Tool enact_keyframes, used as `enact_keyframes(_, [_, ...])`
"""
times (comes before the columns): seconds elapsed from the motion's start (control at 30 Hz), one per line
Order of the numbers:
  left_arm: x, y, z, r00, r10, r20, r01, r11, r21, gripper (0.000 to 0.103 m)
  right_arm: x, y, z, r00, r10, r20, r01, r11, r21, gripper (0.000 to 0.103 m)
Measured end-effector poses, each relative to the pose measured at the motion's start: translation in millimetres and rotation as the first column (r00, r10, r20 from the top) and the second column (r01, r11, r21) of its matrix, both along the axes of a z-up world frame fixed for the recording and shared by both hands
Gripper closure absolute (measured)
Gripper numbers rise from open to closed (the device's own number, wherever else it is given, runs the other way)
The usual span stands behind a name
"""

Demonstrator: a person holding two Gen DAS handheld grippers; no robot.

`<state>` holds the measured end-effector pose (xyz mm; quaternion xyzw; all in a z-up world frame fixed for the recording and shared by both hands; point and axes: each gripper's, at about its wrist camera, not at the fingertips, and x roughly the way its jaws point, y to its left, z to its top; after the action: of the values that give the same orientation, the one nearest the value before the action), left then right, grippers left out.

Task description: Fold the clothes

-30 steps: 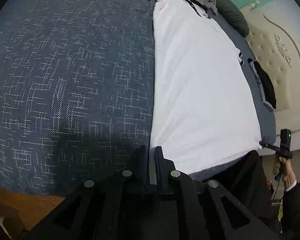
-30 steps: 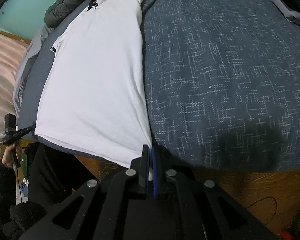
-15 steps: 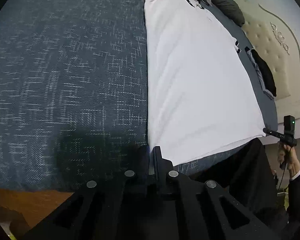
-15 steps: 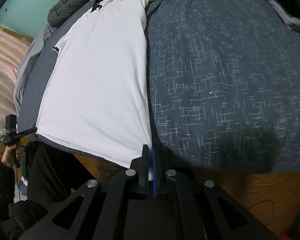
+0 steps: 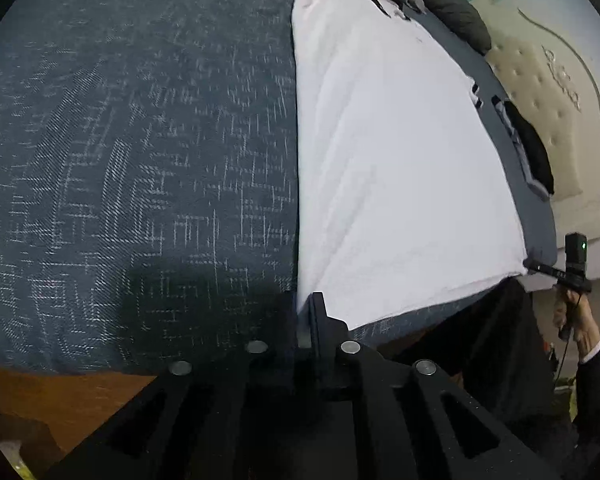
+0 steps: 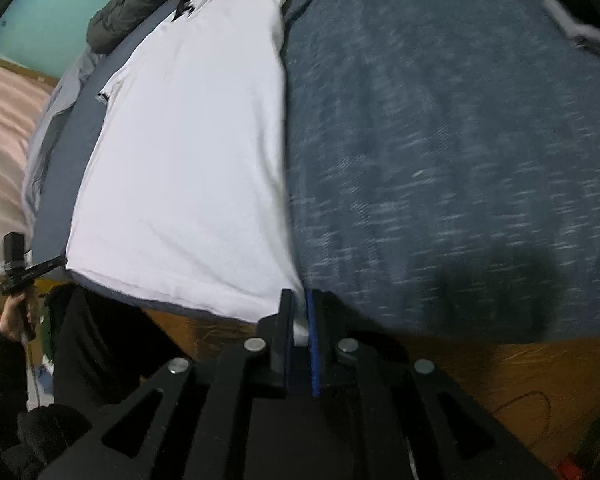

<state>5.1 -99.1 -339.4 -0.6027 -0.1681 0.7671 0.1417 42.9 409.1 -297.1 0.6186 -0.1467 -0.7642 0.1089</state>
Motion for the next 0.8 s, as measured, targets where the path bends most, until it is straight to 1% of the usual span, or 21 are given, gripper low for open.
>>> enact_keyframes(0.03, [-2,-3,5,1.0,0.013,-0.006,-0.013,1.0,-0.009,0.069,-1,4,7,1.0,-0.013,-0.012,0.013,1.0,-0.005,0.09])
enact_keyframes(0.07, [-3,-5,11,1.0,0.025,-0.012,-0.026,1.0,-0.017,0.065,-2,8,14,0.999,-0.025,-0.024,0.025,1.0,-0.011,0.088])
enact_keyframes(0.1, [-5,-7,16,0.999,0.038,-0.019,-0.038,0.999,-0.025,0.065,-3,12,21,0.999,-0.038,-0.036,0.037,0.999,-0.016,0.082])
enact_keyframes(0.13, [-6,-7,24,0.999,0.042,-0.034,-0.044,0.998,-0.039,0.065,-5,17,29,0.997,-0.052,-0.051,0.051,0.998,-0.022,0.08])
enact_keyframes(0.2, [-8,-8,38,0.997,0.049,-0.064,-0.053,0.997,-0.062,0.065,-11,27,48,0.993,-0.085,-0.084,0.083,0.996,-0.031,0.079])
enact_keyframes(0.27, [-15,-10,55,0.993,0.062,-0.099,-0.07,0.994,-0.079,0.065,-18,37,67,0.986,-0.116,-0.12,0.111,0.993,-0.041,0.073])
enact_keyframes(0.3, [-7,-23,63,0.991,0.065,-0.114,-0.075,0.994,-0.083,0.065,-22,40,75,0.982,-0.126,-0.138,0.121,0.992,-0.047,0.067])
enact_keyframes(0.33, [3,-39,72,0.989,0.068,-0.132,-0.081,0.993,-0.091,0.065,-26,41,82,0.979,-0.134,-0.153,0.128,0.99,-0.051,0.066])
enact_keyframes(0.37, [12,-54,80,0.986,0.072,-0.151,-0.087,0.991,-0.099,0.063,-31,44,89,0.975,-0.145,-0.17,0.137,0.989,-0.057,0.066])
enact_keyframes(0.43, [23,-69,93,0.981,0.07,-0.181,-0.092,0.989,-0.113,0.062,-42,48,101,0.966,-0.168,-0.195,0.156,0.985,-0.076,0.066])
enact_keyframes(0.53, [11,-53,114,0.969,0.082,-0.232,-0.114,0.985,-0.128,0.06,-59,58,109,0.956,-0.2,-0.217,0.18,0.978,-0.105,0.065])
enact_keyframes(0.6, [3,-48,128,0.961,0.091,-0.26,-0.129,0.982,-0.136,0.056,-71,62,114,0.946,-0.226,-0.233,0.2,0.971,-0.132,0.065])
enact_keyframes(0.67, [-8,-42,142,0.954,0.108,-0.279,-0.149,0.981,-0.127,0.05,-85,62,116,0.936,-0.257,-0.24,0.221,0.961,-0.169,0.065])
enact_keyframes(0.73, [-23,-34,149,0.949,0.118,-0.293,-0.159,0.98,-0.12,0.048,-101,63,115,0.929,-0.281,-0.242,0.236,0.951,-0.198,0.065])
enact_keyframes(0.8, [-42,-25,157,0.942,0.125,-0.31,-0.168,0.979,-0.115,0.048,-115,66,114,0.923,-0.295,-0.245,0.249,0.947,-0.205,0.065])
